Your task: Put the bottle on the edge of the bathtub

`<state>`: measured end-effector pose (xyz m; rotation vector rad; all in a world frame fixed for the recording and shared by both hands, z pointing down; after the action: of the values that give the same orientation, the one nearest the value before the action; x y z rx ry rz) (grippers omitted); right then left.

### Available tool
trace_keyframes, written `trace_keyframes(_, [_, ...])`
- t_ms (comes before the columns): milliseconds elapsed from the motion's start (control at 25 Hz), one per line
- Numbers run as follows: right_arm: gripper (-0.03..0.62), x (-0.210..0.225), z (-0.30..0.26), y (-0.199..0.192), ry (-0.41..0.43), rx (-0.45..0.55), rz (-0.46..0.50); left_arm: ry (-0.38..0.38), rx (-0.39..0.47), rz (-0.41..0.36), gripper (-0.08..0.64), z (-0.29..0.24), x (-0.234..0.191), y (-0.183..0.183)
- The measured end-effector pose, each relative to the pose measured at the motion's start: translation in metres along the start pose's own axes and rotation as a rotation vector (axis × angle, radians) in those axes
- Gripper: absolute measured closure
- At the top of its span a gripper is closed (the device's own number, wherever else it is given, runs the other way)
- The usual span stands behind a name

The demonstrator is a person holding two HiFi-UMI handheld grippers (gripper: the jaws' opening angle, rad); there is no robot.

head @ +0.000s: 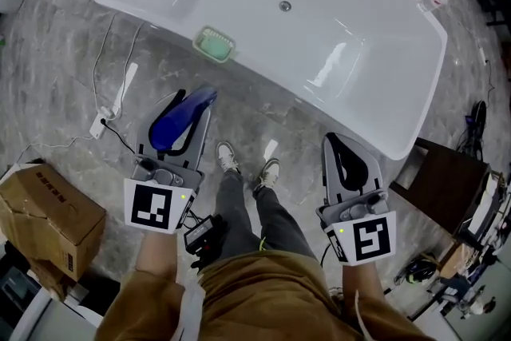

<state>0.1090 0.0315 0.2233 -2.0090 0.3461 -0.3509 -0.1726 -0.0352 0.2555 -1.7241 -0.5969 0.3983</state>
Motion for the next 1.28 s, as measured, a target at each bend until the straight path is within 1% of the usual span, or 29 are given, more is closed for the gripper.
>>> trace_keyframes(200, [0.588, 0.006, -0.017, -0.023, -0.014, -0.013, -0.025, -0.035, -0.065, -0.004, 0.399, -0.029, 0.001, -0.029])
trace_keyframes(360, [0.588, 0.015, -0.031, -0.042, -0.026, -0.024, -0.044, -0.052, -0.086, -0.019, 0.398, -0.055, 0.0, -0.052])
trace_keyframes(560, [0.588, 0.027, -0.043, -0.062, -0.044, -0.035, -0.071, -0.071, -0.111, -0.029, 0.398, -0.081, 0.001, -0.072])
trace_keyframes(920, [0.588, 0.04, -0.058, -0.084, -0.06, -0.036, -0.102, -0.113, -0.128, -0.056, 0.397, -0.114, 0.008, -0.095])
trace_keyframes(1280, [0.588, 0.045, -0.074, -0.105, -0.075, -0.048, -0.142, -0.12, -0.15, -0.067, 0.397, -0.145, 0.01, -0.131])
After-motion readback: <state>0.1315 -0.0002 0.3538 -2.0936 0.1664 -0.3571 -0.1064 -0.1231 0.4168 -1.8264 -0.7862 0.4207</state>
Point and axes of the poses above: the fingertips, and each gripper's own axes: z backward along the fingers, x to its right, y out of its top, the point moved 10 cm from there along z, backward along the fingers, and after that the axes turned 5 degrees about -z, right-handed, at the moved point
